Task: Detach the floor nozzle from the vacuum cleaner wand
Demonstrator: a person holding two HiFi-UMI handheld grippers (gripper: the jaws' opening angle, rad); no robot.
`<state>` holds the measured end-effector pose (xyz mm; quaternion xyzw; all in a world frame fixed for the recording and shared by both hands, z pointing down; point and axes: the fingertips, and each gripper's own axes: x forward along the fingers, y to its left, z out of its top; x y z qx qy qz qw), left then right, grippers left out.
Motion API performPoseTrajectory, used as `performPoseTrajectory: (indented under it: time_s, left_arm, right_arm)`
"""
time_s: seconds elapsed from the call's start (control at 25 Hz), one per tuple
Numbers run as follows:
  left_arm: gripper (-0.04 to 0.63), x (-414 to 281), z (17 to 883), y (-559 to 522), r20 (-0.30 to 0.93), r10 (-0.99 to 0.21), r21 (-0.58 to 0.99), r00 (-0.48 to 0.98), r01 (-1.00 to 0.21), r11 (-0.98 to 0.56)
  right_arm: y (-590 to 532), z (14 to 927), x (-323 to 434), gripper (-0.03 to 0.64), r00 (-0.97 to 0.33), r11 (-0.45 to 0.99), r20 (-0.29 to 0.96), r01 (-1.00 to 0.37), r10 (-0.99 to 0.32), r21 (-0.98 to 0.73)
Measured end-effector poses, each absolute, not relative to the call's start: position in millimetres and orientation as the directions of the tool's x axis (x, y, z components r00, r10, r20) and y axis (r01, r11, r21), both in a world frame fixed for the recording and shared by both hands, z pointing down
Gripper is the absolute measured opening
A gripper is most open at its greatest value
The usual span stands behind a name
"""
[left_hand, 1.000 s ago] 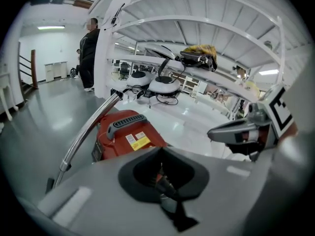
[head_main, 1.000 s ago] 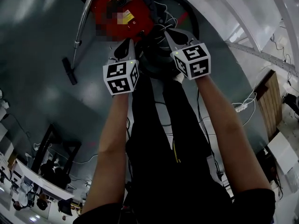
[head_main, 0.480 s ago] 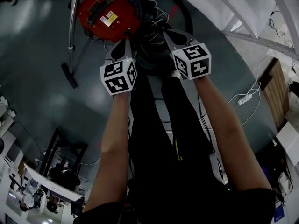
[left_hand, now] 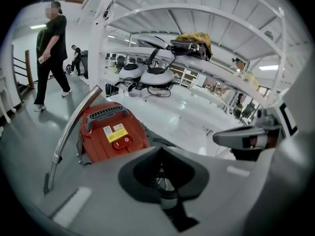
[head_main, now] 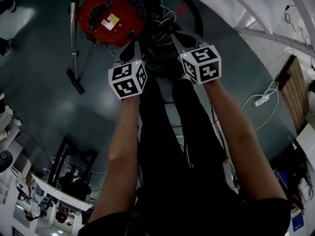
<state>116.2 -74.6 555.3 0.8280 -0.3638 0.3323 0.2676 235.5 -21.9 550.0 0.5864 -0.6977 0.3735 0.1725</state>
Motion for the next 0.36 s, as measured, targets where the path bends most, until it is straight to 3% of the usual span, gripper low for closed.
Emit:
performPoseTrajectory:
  time_s: [0.36]
  left_arm:
    - [0.011, 125.7, 564.8, -76.4, 0.756, -0.389, 0.222, 0.526, -0.765, -0.604]
  right_arm:
    - [-27.5, 556.4, 228.5, -0.003, -0.260, 0.021, 0.679, -0.940, -0.686, -0.339]
